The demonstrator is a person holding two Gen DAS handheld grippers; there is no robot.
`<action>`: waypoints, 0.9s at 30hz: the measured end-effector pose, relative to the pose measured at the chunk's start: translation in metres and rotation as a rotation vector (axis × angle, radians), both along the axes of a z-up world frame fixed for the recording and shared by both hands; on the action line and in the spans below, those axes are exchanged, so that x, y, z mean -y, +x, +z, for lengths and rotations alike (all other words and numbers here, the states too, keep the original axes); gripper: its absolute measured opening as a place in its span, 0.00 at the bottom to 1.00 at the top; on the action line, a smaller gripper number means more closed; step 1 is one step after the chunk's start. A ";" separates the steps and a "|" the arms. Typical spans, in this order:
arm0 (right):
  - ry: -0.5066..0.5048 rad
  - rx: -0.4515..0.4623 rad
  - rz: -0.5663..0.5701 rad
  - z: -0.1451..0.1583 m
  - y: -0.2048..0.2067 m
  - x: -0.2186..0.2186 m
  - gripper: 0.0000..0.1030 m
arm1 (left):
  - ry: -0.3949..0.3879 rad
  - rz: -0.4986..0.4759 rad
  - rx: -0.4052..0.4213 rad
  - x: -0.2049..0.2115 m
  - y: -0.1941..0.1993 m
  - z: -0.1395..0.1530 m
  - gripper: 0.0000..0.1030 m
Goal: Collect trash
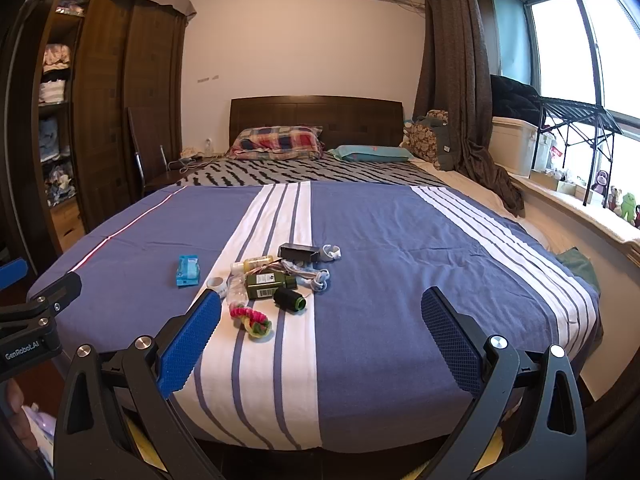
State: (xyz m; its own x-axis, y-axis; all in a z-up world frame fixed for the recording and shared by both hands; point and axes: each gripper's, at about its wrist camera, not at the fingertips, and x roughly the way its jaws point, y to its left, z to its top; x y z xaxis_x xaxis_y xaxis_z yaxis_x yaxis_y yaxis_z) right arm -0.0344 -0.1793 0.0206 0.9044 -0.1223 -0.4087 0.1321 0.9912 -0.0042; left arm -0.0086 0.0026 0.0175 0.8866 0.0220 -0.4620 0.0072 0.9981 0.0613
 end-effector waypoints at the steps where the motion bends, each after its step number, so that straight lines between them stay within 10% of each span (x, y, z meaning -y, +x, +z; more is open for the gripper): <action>1: 0.000 -0.001 -0.001 0.000 0.000 0.001 0.97 | 0.000 0.001 -0.001 0.000 0.000 0.000 0.92; 27: 0.068 -0.190 0.008 -0.080 0.078 0.031 0.97 | 0.019 -0.037 -0.143 0.010 0.064 -0.064 0.92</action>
State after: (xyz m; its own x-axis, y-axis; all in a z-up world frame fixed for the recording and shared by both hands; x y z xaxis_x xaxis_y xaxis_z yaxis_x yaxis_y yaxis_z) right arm 0.0432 -0.2098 -0.0597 0.8108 -0.0820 -0.5796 0.1277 0.9911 0.0384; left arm 0.0555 -0.0070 -0.0460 0.8120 0.0004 -0.5837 0.0540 0.9957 0.0759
